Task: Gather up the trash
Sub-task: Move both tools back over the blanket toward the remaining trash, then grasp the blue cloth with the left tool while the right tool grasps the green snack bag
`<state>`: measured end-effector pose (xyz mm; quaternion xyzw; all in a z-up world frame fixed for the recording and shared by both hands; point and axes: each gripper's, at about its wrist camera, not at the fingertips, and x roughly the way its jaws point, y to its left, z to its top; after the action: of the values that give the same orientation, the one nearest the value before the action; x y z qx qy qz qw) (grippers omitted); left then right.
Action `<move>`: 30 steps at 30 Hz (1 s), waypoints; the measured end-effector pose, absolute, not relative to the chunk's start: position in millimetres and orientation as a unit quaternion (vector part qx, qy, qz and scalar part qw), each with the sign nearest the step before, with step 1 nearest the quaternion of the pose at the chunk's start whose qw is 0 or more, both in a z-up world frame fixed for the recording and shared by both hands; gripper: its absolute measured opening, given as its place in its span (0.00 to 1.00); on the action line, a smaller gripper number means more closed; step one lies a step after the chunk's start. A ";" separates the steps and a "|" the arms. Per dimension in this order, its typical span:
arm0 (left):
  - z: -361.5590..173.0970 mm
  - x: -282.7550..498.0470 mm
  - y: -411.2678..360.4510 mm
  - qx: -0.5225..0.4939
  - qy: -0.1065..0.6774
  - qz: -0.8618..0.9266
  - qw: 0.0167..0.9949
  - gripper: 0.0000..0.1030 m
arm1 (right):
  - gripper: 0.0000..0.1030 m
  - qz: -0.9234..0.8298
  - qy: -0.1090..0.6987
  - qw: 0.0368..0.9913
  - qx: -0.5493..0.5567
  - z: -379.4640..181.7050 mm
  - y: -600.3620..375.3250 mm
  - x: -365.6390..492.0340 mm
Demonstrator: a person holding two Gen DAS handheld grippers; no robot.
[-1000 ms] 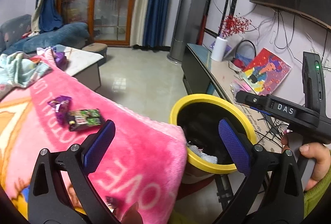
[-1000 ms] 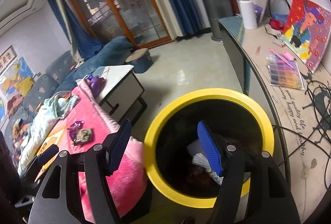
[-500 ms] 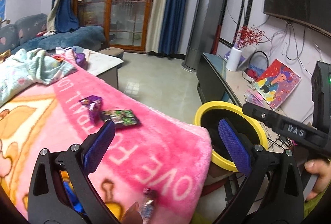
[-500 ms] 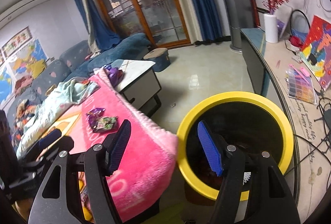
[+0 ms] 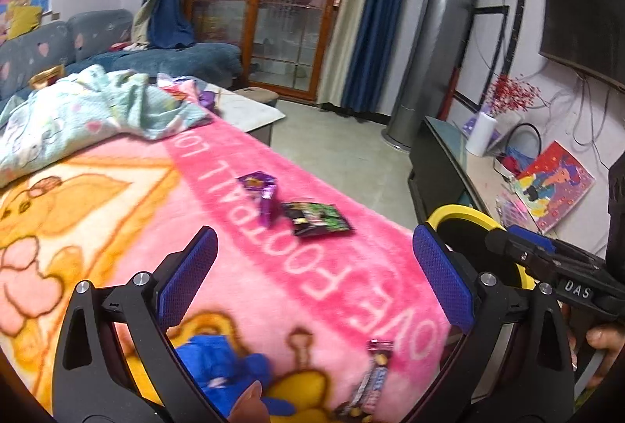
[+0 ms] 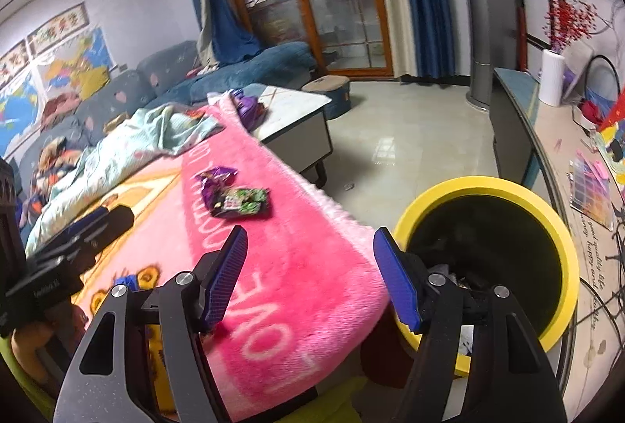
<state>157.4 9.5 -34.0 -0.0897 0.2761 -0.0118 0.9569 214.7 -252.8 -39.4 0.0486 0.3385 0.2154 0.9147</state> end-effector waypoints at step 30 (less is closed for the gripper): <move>-78.0 126.5 91.8 -0.147 0.353 0.021 0.924 0.89 | 0.63 0.231 0.399 0.887 0.002 -74.6 -151.4 285.6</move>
<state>126.5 91.8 -78.0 -0.1473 0.3528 0.0213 0.9238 285.6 -151.4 -74.6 0.0022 0.3988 0.2314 0.8874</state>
